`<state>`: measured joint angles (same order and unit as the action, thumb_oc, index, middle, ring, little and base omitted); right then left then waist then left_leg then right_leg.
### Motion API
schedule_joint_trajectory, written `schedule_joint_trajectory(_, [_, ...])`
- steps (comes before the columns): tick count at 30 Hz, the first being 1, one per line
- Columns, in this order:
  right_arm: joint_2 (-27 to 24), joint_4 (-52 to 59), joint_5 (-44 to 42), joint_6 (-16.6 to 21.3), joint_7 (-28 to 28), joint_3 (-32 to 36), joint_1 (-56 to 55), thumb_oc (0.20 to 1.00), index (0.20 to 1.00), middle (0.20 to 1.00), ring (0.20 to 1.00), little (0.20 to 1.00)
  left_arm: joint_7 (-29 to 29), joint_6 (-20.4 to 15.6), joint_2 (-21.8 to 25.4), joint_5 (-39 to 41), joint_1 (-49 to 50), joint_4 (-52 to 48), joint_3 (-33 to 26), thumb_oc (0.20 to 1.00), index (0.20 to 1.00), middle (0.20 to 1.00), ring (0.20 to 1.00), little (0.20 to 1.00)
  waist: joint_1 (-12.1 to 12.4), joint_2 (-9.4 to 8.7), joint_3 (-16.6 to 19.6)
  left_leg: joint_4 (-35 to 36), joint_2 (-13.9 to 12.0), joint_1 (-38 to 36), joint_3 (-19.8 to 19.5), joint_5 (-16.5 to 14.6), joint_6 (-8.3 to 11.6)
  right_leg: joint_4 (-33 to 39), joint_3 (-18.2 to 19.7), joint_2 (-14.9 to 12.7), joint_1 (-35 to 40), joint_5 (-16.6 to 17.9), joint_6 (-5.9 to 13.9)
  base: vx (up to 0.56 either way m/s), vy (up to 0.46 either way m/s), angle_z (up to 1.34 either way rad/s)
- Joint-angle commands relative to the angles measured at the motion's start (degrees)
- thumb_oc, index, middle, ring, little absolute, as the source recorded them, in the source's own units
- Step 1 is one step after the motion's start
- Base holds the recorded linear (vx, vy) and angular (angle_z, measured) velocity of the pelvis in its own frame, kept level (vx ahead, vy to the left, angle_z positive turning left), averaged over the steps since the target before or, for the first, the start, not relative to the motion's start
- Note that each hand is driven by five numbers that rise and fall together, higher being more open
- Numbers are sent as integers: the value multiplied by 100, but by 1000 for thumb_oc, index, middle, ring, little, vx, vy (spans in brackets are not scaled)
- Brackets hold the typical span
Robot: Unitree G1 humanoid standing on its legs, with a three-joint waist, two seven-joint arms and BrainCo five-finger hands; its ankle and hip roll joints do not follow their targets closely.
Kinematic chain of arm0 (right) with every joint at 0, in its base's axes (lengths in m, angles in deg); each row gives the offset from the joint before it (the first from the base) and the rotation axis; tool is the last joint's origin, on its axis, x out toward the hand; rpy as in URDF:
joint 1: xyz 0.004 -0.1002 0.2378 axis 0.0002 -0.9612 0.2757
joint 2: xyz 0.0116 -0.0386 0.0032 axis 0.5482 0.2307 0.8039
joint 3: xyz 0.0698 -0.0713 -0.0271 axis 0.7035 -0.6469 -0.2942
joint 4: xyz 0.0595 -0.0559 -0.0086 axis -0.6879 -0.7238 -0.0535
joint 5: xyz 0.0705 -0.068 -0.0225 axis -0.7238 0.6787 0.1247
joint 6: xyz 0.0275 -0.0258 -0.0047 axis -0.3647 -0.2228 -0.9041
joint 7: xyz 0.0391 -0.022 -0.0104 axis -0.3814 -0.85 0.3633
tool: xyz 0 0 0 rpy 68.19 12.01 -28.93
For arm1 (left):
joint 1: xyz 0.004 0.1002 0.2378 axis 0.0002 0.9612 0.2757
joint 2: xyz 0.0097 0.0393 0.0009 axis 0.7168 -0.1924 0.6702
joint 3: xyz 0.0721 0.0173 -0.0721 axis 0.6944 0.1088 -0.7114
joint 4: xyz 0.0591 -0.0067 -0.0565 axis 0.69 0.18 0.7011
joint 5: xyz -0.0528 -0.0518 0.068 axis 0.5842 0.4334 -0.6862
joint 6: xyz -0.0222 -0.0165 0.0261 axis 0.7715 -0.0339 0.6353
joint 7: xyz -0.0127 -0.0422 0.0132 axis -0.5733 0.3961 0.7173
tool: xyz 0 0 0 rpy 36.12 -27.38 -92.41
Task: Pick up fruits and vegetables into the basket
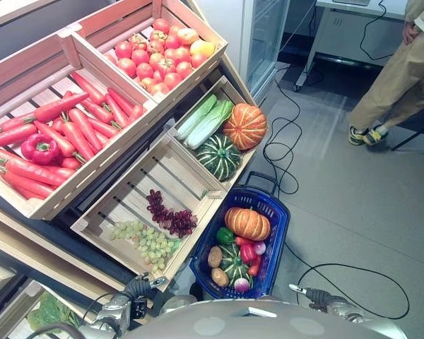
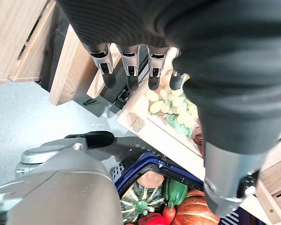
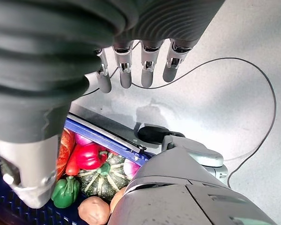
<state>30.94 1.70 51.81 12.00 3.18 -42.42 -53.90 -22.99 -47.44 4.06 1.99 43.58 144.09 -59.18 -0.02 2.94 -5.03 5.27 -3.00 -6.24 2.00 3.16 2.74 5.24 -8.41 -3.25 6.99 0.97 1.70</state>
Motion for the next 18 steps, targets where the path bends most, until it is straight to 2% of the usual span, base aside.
schedule_joint_trajectory(1, [46,-367,-168,105,-6,50,331,1000,1000,1000,1000,1000,54,-156,74,-121,-395,354,0,1000,1000,1000,1000,1000,121,-275,-54,-27,-314,-41,53,-200,172,-24,124,-611,-60,285,535,0,0,0])
schedule_joint_trajectory(13, [-11,-312,-190,144,-38,71,296,1000,1000,1000,1000,1000,65,-257,108,61,-335,278,-16,1000,1000,1000,1000,1000,154,-279,-198,-27,-317,125,-17,-132,192,-24,115,-597,-187,338,548,9,-1,0])
schedule_joint_trajectory(16, [-30,-247,-272,169,-54,55,312,1000,1000,1000,1000,1000,45,-298,120,212,-354,182,5,1000,1000,1000,1000,1000,163,-263,-321,-27,-321,276,-31,-84,193,-24,133,-596,-336,382,550,-15,-9,1])
schedule_joint_trajectory(18, [-53,-180,-394,228,-79,18,390,1000,1000,1000,1000,1000,2,-406,149,361,-407,82,42,1000,1000,1000,1000,1000,155,-228,-536,-27,-309,492,-49,-24,192,-24,160,-597,-563,445,542,-168,-27,2])
